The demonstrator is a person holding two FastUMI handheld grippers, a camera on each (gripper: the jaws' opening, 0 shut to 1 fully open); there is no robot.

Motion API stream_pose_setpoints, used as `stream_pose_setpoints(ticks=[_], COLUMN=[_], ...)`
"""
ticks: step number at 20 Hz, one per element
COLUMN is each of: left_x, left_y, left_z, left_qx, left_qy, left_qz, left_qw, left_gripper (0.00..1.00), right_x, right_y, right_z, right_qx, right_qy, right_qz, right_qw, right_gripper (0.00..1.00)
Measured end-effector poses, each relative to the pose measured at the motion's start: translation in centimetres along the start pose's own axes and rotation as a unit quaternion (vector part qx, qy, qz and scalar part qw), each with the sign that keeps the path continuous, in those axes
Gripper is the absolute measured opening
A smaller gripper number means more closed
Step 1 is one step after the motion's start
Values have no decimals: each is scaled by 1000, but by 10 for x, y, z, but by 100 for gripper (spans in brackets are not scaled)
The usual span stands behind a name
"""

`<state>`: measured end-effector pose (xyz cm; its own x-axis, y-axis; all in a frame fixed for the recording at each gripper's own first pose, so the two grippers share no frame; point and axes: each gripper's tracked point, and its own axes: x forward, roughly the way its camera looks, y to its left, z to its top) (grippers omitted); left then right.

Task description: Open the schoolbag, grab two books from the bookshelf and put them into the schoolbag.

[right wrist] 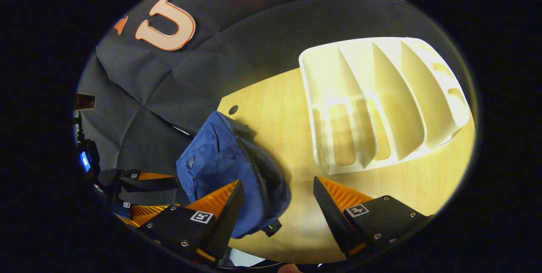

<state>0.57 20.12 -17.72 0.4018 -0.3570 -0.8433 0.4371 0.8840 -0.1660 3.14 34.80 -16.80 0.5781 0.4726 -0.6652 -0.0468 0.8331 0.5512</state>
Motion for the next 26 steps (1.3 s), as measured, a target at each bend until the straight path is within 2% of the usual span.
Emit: stream_pose_setpoints(ticks=[3, 9, 12, 15, 17, 20, 26], left_x=[7, 14, 11, -3, -6, -4, -17], left_y=[-22, -50, -68, -92, -99, -106, -112], left_z=[7, 46, 73, 97, 117, 130, 159], left_qx=[-7, 9, 22, 21, 12, 0, -7], left_qy=[-6, -67, -116, -181, -219, -235, -297], left_qz=[0, 63, 88, 95, 107, 132, 177], left_qw=[1000, 996, 989, 979, 970, 963, 938], left_gripper=[98, 98, 98, 97, 97, 97, 96], right_x=[-20, -73, -94, -122, -136, -155, -181], right_y=[-18, -67, -82, -82, -97, -109, -108], right_z=[14, 54, 72, 91, 112, 137, 165], right_qx=[-11, -60, -65, -36, -48, -75, -124], right_qy=[-17, -76, -91, -113, -153, -203, -285], right_qz=[-2, -40, -52, -40, -62, -92, -123], right_qw=[1000, 994, 992, 992, 985, 972, 943], right_gripper=[97, 97, 97, 97, 97, 97, 97])
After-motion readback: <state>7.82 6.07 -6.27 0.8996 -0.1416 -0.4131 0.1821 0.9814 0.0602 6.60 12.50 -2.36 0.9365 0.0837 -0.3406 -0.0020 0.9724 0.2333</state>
